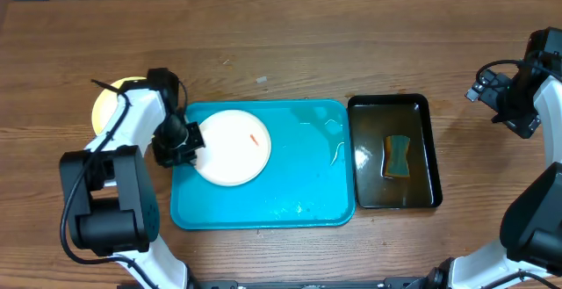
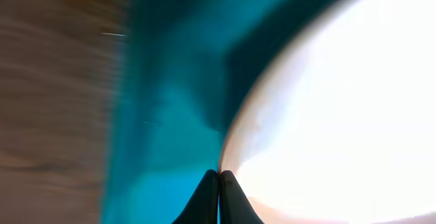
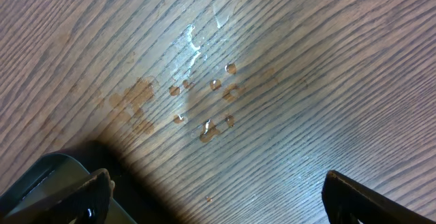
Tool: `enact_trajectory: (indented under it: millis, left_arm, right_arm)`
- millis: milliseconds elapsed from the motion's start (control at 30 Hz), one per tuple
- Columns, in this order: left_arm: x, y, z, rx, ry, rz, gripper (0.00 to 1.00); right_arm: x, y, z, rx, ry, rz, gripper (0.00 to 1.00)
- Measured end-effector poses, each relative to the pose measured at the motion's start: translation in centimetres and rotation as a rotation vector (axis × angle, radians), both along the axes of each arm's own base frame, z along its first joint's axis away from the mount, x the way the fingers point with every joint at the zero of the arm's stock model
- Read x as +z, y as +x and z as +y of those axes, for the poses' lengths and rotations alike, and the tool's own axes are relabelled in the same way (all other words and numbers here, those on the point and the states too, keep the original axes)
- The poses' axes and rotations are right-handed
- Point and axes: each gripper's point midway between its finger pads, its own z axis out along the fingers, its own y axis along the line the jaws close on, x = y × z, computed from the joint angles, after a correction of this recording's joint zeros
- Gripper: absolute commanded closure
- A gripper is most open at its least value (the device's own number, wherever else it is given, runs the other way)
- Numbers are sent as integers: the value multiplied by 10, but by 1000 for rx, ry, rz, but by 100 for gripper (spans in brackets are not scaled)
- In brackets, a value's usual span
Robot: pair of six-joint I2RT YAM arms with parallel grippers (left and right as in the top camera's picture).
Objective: Clean dirty plates on tray and stack at the side
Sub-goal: 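Slide the white plate right across the tray with the left gripper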
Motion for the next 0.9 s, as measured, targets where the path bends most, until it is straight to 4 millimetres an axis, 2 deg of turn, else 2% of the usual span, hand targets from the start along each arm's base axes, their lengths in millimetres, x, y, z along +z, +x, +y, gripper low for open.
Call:
enact_trajectory:
  millis: [200,400,500,567,700,900]
  left_arm:
    - [1,0,-53,-135,-86,-16,90]
    - [1,-6,-103,-286,-119,-32,74]
    - [1,-10,-122,-348,-125,-40,68]
    - [1,-12,-127,-366,-127,-38,66]
    - [4,-11,-122,-359,-108,-31,64]
    - [11,13,-118,-327,-69,-104,61]
  right_arm:
    - [0,0,0,0,0,0,0]
    - [0,0,0,0,0,0,0]
    - [0,0,0,0,0,0,0]
    - [0,0,0,0,0,0,0]
    - [0,0,0,0,0,0,0]
    - [0,0,0,1,0,0,0]
